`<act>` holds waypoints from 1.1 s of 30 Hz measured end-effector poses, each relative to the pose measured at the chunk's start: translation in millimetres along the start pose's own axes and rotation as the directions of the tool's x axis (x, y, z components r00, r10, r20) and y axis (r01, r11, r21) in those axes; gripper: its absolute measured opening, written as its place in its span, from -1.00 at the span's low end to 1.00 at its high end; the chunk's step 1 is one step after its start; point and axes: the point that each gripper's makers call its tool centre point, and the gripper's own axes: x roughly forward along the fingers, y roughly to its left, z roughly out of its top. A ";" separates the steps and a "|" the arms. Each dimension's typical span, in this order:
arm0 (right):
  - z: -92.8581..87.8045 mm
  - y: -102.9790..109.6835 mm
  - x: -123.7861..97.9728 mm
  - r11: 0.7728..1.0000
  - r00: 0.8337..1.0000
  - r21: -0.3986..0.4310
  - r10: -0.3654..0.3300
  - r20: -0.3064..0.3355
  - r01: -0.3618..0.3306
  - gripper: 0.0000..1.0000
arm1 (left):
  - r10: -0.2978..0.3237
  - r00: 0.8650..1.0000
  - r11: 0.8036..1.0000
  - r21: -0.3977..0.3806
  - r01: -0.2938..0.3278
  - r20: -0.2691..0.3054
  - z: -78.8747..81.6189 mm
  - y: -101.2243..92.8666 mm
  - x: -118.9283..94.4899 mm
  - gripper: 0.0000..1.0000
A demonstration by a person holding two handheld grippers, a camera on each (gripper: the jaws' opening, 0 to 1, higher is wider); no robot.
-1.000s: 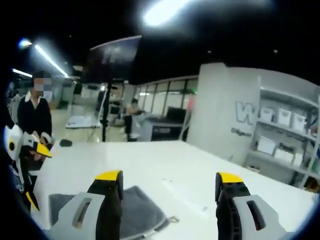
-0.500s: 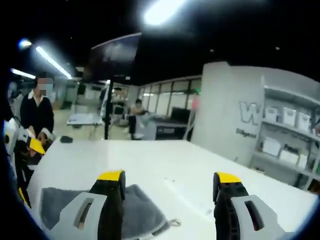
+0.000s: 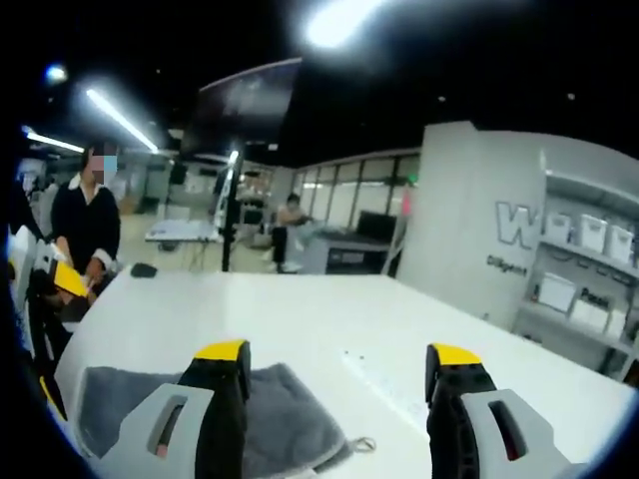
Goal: Open the folded towel by lifting each exposed corner and separating the folded layers until the towel lies flat within the target outline without major curled edges
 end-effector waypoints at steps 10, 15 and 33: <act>-22.4 3.2 18.6 0.999 0.999 0.046 0.022 -0.045 -0.020 0.36 | -0.011 1.000 1.000 0.024 0.011 -0.003 -0.6 1.6 1.8 0.99; -24.5 7.5 22.5 0.999 0.997 0.028 0.033 -0.063 -0.031 0.37 | -0.007 1.000 1.000 0.018 0.007 -0.016 -3.4 4.1 -1.7 0.94; -52.1 -0.5 29.8 0.992 0.994 0.123 0.023 -0.105 -0.010 0.24 | -0.097 0.994 0.992 0.074 0.100 -0.041 -9.7 -11.8 -3.8 0.29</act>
